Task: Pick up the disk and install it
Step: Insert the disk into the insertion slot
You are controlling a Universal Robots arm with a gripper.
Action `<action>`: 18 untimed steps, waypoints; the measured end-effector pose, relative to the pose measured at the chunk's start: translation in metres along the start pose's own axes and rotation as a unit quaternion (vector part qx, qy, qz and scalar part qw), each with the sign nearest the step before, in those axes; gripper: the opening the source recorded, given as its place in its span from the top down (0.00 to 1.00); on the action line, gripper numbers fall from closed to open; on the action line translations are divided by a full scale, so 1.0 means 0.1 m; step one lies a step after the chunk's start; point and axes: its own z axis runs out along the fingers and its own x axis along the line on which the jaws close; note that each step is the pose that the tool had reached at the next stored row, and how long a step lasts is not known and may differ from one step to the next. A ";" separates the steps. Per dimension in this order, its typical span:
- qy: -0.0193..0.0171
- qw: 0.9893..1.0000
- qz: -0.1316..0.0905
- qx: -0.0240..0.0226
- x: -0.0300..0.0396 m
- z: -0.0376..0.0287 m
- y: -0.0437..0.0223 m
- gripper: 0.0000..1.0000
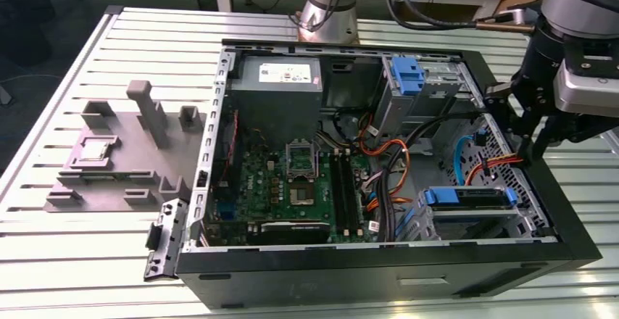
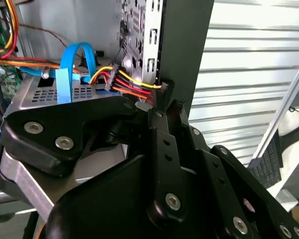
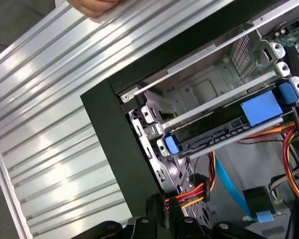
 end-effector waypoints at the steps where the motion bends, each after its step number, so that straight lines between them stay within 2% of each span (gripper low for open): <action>1: 0.001 1.000 -0.001 0.000 -0.001 0.002 0.000 0.76; 8: 0.004 1.000 -0.005 -0.001 -0.010 0.032 0.001 0.76; 18: 0.005 1.000 -0.009 0.000 -0.019 0.061 0.003 0.76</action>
